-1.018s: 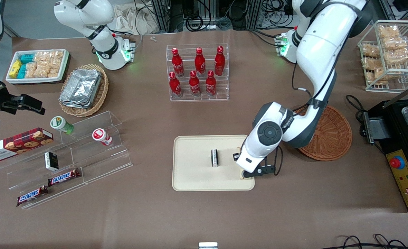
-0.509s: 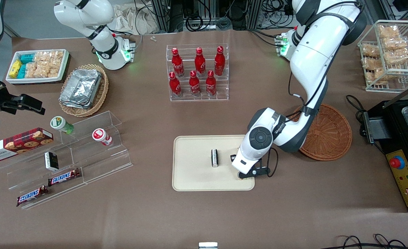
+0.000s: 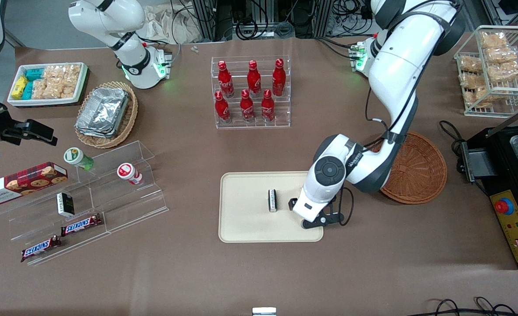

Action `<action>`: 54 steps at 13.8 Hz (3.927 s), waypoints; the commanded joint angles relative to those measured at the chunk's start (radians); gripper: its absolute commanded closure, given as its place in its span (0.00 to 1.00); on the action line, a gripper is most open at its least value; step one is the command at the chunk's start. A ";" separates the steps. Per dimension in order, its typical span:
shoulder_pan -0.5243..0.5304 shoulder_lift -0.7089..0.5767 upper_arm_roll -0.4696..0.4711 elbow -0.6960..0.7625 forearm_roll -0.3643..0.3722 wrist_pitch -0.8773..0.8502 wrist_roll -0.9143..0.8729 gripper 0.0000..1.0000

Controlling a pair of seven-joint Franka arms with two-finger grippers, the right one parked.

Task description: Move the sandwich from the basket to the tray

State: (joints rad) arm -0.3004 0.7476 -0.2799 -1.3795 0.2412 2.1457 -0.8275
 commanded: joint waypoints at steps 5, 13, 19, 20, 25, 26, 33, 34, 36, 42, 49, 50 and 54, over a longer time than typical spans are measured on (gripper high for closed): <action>0.072 -0.256 0.004 -0.024 -0.039 -0.285 0.077 0.00; 0.148 -0.289 0.033 0.140 -0.022 -0.294 0.068 0.00; 0.213 -0.390 0.061 0.102 -0.081 -0.496 0.129 0.00; 0.228 -0.422 0.064 0.070 -0.133 -0.498 0.175 0.00; 0.282 -0.482 0.067 0.020 -0.186 -0.507 0.338 0.00; 0.283 -0.482 0.068 0.016 -0.186 -0.507 0.352 0.00; 0.325 -0.643 0.082 -0.249 -0.189 -0.448 0.531 0.00; 0.325 -0.668 0.096 -0.278 -0.189 -0.435 0.550 0.00; 0.326 -0.717 0.164 -0.328 -0.244 -0.431 0.727 0.00; 0.329 -0.706 0.228 -0.337 -0.276 -0.426 0.832 0.00; 0.336 -0.680 0.229 -0.305 -0.277 -0.420 0.806 0.00; 0.336 -0.679 0.229 -0.305 -0.278 -0.420 0.806 0.00; 0.336 -0.669 0.229 -0.287 -0.276 -0.420 0.806 0.00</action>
State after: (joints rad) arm 0.0252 0.0624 -0.0464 -1.6957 -0.0205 1.7288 -0.0139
